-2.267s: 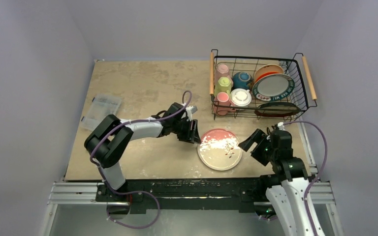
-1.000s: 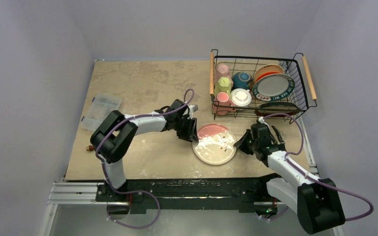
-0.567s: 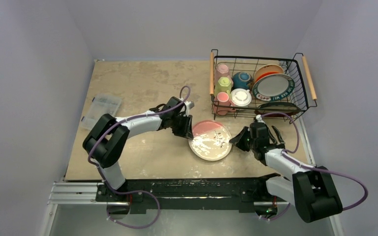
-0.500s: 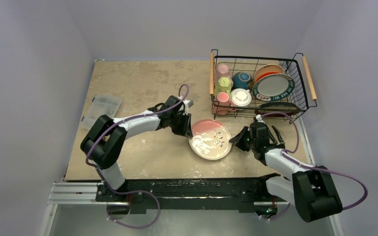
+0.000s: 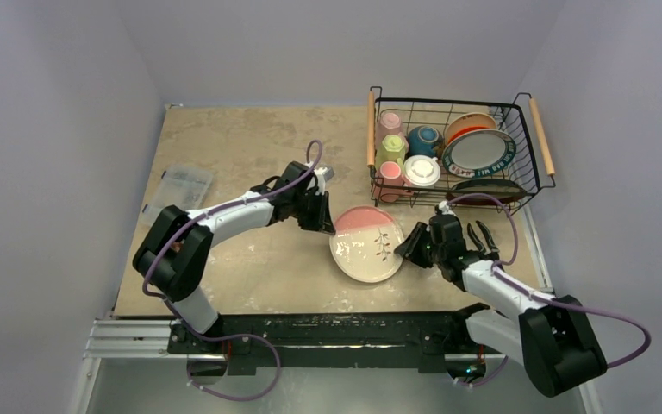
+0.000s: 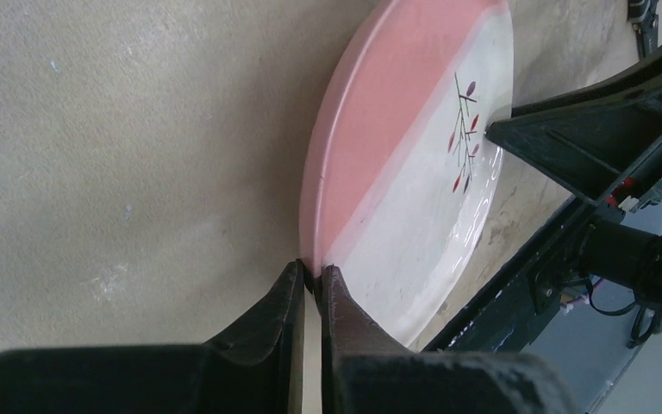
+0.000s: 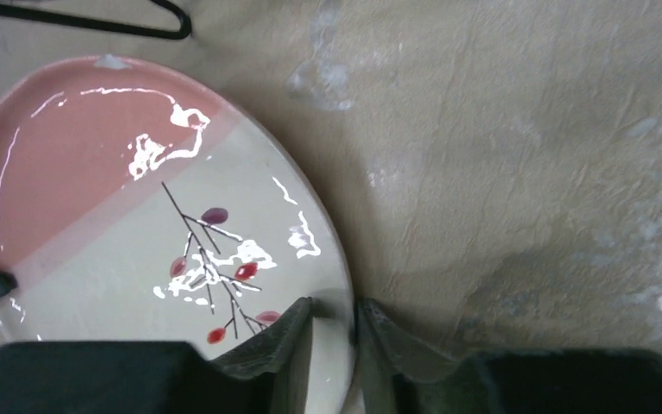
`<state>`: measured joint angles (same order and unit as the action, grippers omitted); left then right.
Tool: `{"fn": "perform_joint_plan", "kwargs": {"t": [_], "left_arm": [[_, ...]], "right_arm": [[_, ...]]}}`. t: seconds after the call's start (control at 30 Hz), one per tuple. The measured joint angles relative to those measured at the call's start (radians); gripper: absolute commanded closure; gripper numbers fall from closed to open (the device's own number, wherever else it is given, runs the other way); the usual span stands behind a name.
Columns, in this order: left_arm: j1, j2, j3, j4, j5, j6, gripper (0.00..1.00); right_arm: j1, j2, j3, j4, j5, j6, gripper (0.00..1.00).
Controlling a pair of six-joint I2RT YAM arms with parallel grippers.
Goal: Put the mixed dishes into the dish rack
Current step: Pick up the plate from the corner of the board.
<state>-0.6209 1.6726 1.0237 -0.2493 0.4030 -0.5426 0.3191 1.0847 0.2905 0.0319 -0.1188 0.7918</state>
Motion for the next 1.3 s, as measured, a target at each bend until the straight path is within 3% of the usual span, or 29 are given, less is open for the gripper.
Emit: {"fn": "perform_joint_plan", "kwargs": {"t": [0.17,0.37,0.57,0.8,0.93,1.13,1.3], "left_arm": [[-0.001,0.0,0.017,-0.023,0.041,0.003,1.0],[-0.002,0.0,0.031,-0.035,0.092,0.005,1.0],[0.006,0.0,0.034,-0.04,0.109,0.005,1.0],[0.016,0.0,0.034,-0.059,0.121,0.013,1.0],[0.031,-0.001,0.032,-0.068,0.125,0.014,1.0],[0.043,-0.013,0.03,-0.074,0.122,0.014,1.0],[0.046,-0.024,0.03,-0.075,0.116,0.014,1.0]], "right_arm": [[0.096,-0.073,0.059,-0.201,0.048,-0.007,0.45],[0.237,-0.162,0.197,-0.457,0.215,-0.008,0.34],[0.412,-0.037,0.349,-0.608,0.412,-0.006,0.21],[0.487,0.142,0.369,-0.549,0.444,0.018,0.11],[0.486,0.11,0.314,-0.472,0.436,0.039,0.02],[0.485,0.071,0.303,-0.477,0.45,0.047,0.01],[0.479,-0.095,0.303,-0.49,0.44,0.046,0.01]]}}
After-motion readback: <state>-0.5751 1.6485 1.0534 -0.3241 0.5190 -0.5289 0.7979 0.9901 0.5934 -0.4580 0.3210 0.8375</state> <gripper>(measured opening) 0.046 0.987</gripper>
